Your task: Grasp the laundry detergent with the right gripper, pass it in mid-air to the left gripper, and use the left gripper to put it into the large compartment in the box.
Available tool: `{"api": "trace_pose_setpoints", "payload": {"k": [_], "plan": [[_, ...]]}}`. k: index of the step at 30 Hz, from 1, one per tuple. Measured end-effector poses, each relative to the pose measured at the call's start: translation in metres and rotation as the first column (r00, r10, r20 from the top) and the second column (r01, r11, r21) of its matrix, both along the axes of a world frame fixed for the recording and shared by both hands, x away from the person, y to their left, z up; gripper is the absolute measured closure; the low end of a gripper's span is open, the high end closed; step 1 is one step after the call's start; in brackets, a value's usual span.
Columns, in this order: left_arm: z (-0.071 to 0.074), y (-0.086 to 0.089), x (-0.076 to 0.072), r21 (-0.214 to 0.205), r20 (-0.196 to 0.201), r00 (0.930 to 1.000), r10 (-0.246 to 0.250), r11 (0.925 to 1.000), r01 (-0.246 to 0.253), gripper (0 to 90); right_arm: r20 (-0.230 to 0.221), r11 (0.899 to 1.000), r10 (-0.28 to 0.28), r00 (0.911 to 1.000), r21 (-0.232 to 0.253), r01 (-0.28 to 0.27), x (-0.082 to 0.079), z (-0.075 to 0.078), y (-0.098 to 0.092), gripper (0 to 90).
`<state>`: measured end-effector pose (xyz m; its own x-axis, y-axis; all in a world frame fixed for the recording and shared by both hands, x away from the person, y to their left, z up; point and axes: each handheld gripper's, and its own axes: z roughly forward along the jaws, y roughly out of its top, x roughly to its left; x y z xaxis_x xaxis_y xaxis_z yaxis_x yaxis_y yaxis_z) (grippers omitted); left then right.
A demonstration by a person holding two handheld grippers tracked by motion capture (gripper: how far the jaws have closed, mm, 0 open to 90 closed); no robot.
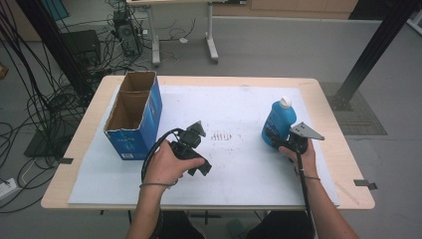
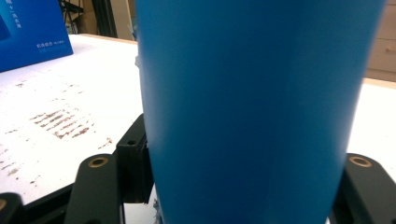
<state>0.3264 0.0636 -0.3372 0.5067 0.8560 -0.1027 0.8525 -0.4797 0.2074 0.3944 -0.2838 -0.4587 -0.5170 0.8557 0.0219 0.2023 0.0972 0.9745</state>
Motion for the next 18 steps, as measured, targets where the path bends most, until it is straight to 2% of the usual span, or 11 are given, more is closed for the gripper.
{"api": "trace_pose_setpoints", "payload": {"k": [18], "plan": [[0.0011, -0.0008, 0.0004, 0.000, 0.003, 1.0000, 0.001, 1.0000, -0.001, 9.4, -0.006, 1.000, 0.009, 0.9999, 0.007, -0.009, 0.0002, 0.0004, -0.0011, 40.6]]}}
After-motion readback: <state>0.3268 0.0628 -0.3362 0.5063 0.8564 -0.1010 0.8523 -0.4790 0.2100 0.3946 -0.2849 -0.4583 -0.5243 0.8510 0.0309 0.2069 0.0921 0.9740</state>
